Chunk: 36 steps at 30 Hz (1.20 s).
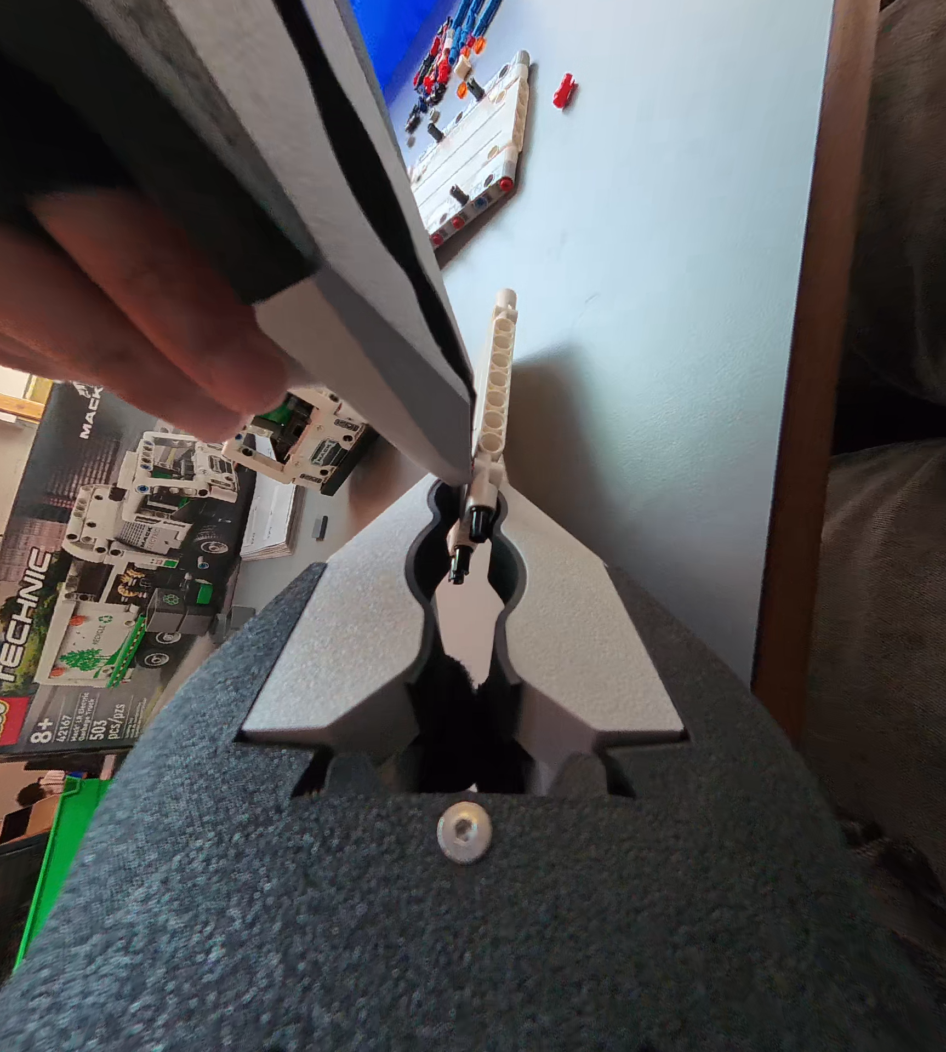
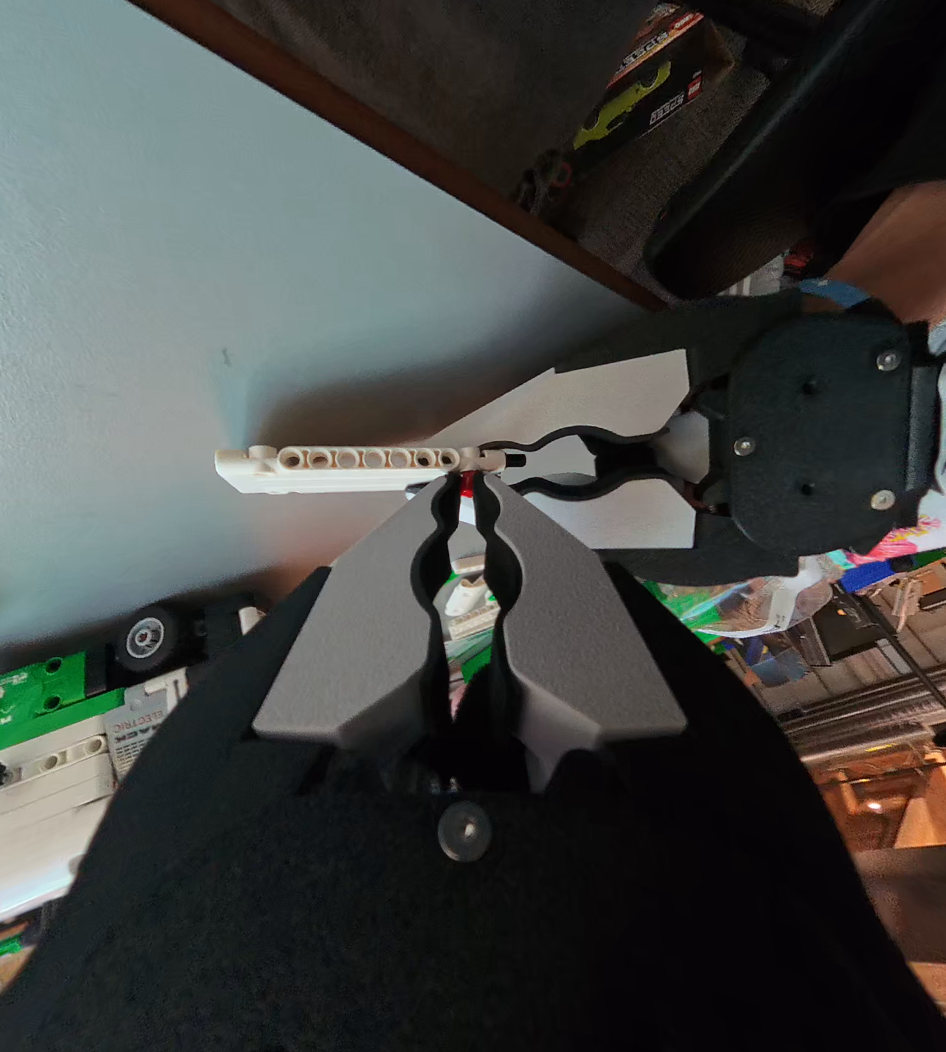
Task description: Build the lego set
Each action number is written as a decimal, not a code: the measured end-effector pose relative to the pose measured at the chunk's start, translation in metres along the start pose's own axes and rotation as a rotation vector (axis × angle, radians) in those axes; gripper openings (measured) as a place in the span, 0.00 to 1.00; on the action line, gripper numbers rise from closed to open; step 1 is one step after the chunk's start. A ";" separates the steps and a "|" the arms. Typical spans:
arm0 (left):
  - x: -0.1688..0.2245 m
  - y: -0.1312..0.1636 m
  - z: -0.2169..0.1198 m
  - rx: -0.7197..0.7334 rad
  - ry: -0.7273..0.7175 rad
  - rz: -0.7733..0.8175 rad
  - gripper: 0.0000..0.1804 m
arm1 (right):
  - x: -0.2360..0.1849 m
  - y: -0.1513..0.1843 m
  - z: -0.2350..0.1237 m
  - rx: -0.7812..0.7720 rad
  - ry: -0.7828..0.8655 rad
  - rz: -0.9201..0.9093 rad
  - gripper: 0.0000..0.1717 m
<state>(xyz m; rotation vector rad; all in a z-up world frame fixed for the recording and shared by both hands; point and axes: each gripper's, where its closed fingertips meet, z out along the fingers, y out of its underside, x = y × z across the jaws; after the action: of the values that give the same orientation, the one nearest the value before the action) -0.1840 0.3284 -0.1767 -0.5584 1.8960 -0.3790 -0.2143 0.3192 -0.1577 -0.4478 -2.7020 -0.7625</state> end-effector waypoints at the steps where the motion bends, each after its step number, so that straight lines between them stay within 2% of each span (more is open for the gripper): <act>1: 0.000 0.000 0.000 -0.002 -0.005 0.003 0.03 | 0.000 0.000 0.000 0.010 -0.005 0.025 0.02; 6: 0.001 0.000 0.000 -0.005 -0.005 0.009 0.03 | 0.000 -0.002 0.001 0.019 0.023 0.060 0.02; 13: 0.000 0.000 0.002 -0.008 -0.029 0.039 0.03 | -0.002 0.000 -0.001 -0.065 -0.032 0.226 0.03; 23: 0.001 0.001 0.002 -0.015 -0.027 0.044 0.04 | -0.005 0.004 -0.008 -0.091 -0.017 0.287 0.08; 27: 0.001 0.001 0.002 -0.014 -0.026 0.044 0.04 | -0.001 0.016 -0.018 -0.111 0.021 0.415 0.09; 29: 0.001 0.000 0.002 -0.012 -0.028 0.046 0.04 | -0.003 0.022 -0.025 -0.090 0.025 0.613 0.07; 30: 0.001 0.000 0.002 -0.012 -0.031 0.048 0.04 | -0.009 0.027 -0.027 -0.088 -0.003 0.781 0.07; 33: 0.000 0.001 0.002 -0.016 -0.046 0.061 0.04 | -0.027 0.027 -0.026 0.035 -0.093 1.505 0.11; 34: 0.000 0.000 0.002 -0.016 -0.053 0.069 0.04 | -0.030 0.026 -0.024 0.118 -0.079 1.754 0.13; 36: -0.001 0.000 0.002 -0.015 -0.059 0.076 0.04 | -0.025 0.009 -0.025 0.448 -0.103 2.159 0.16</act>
<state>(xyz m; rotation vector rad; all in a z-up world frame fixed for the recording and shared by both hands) -0.1818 0.3288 -0.1772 -0.5008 1.8588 -0.2964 -0.1829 0.3076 -0.1424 -2.3372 -0.9114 0.5009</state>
